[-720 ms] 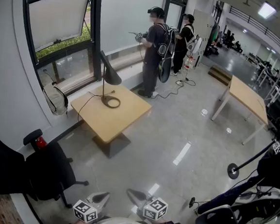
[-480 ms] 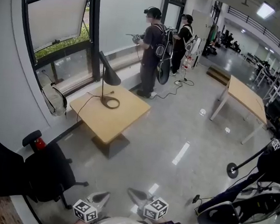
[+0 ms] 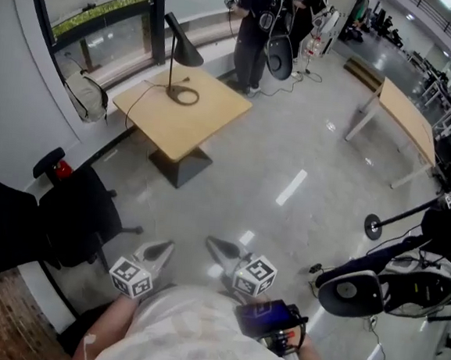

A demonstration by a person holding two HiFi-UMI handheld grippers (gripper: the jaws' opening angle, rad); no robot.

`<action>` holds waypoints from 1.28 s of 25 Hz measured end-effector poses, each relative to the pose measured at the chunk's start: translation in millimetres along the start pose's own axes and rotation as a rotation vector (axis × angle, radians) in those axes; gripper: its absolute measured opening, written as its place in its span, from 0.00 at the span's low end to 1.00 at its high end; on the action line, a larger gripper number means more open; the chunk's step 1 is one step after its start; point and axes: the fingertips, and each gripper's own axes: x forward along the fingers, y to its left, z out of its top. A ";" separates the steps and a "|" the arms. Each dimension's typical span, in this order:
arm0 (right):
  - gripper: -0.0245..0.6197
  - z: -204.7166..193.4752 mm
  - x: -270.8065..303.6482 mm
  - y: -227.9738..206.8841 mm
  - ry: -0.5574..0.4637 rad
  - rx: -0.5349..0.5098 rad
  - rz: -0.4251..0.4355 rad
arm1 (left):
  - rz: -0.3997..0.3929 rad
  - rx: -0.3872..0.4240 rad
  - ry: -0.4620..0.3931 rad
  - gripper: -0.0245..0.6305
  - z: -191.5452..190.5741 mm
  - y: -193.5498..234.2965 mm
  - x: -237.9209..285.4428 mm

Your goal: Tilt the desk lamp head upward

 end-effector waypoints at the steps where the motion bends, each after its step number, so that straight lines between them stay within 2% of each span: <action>1: 0.06 7.4 5.6 0.4 0.012 -0.005 0.000 | 0.003 -0.002 -0.008 0.04 9.6 4.4 -0.6; 6: 0.06 21.6 15.4 14.3 0.088 0.008 0.015 | 0.058 -0.058 0.018 0.04 21.2 3.4 -14.1; 9: 0.06 30.1 21.4 5.9 0.078 -0.014 0.039 | 0.066 -0.049 0.031 0.04 19.5 5.1 -4.3; 13: 0.06 31.8 14.5 -1.4 0.067 -0.010 0.030 | 0.070 -0.063 0.059 0.04 15.1 -4.0 7.1; 19: 0.06 23.7 6.9 -10.9 0.052 0.007 0.021 | 0.081 -0.044 0.055 0.04 12.5 1.0 11.8; 25: 0.06 14.8 -40.0 -47.8 0.058 0.036 0.010 | 0.084 -0.030 0.060 0.04 -8.6 -27.0 51.2; 32: 0.06 10.9 -44.4 -58.8 0.016 0.076 0.045 | 0.118 0.024 0.067 0.04 -0.5 -29.6 59.8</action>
